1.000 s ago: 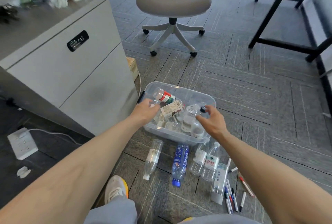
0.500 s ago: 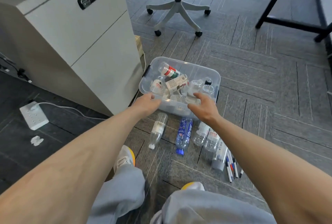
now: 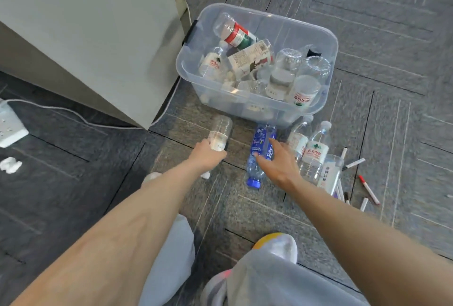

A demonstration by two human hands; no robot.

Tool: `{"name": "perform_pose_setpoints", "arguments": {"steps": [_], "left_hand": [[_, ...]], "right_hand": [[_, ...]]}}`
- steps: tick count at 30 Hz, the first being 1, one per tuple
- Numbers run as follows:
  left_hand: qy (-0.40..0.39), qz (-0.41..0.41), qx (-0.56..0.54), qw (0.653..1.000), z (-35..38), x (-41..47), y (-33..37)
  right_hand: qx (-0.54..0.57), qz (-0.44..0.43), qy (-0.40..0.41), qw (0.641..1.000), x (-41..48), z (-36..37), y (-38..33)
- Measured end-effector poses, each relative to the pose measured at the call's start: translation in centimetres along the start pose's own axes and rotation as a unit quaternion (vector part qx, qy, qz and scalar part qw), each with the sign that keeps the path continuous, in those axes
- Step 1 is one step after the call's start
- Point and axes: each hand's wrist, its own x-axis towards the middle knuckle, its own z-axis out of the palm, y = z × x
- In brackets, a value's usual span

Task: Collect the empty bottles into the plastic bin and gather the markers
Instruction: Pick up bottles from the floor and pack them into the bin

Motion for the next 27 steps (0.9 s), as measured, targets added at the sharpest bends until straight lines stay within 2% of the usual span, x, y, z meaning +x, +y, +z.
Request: {"name": "perform_pose_setpoints", "arguments": {"steps": [4,7,9,12,15,21,27], "left_hand": [[0.053,-0.030,-0.050,0.997,2.6,5.4,-0.4],[0.114,-0.018,-0.021,0.993,3.7,8.2,-0.3],[0.128,-0.026,0.001,0.991,4.2,9.4,-0.3],[0.148,-0.028,-0.023,0.988,4.0,9.8,-0.4],[0.150,-0.019,-0.089,0.984,2.1,8.5,-0.5],[0.092,0.017,-0.182,0.979,-3.8,1.8,-0.7],[0.151,0.031,-0.256,0.954,-9.0,-7.4,0.1]], "right_hand": [[-0.007,0.019,0.080,0.997,2.7,1.7,1.7],[0.004,0.031,0.113,0.993,4.1,2.2,2.5],[0.013,0.026,0.129,0.991,4.7,2.5,2.8],[0.022,0.028,0.144,0.989,5.6,2.8,2.7],[0.018,0.030,0.141,0.989,5.6,2.6,1.9],[0.045,0.072,0.095,0.992,0.0,1.6,-0.3],[0.065,0.069,0.014,0.995,-6.8,-0.8,-3.1]]}}
